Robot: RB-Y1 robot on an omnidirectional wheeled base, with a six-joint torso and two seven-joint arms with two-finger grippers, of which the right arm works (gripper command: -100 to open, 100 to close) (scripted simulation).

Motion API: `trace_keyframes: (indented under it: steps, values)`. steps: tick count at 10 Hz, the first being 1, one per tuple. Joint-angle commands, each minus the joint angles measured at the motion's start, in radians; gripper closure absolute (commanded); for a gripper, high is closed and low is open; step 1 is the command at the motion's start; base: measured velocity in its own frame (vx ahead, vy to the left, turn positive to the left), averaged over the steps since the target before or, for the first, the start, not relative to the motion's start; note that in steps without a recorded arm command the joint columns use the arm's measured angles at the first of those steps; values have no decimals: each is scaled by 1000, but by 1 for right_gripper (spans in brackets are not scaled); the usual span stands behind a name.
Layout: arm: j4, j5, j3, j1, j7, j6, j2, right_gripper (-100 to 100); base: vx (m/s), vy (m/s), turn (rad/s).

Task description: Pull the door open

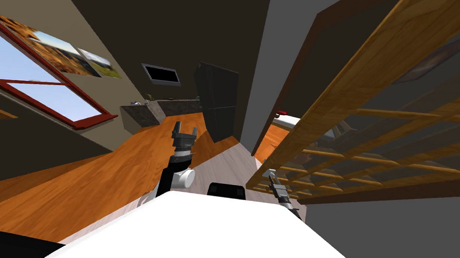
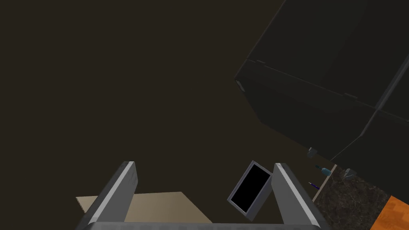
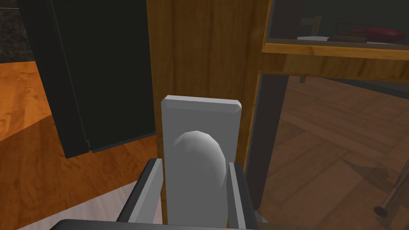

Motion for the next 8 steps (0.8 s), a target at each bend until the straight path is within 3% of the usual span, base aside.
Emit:
trace_keyframes:
  steps: [1,2,3,4,5,8]
  values:
    - [10,4,10,4,-11,-15,-4,100,-235,-26,117]
    - [8,1,4,-1,-7,-9,-4,100,-103,-19,28]
    - [24,19,24,17,-11,-48,-5,100,-23,-3,-70]
    - [29,25,31,23,-12,-63,-5,100,-14,5,-66]
    - [42,26,37,35,-20,-84,-6,-100,-32,14,-171]
    - [49,33,53,65,-28,-131,-12,-100,-44,15,-130]
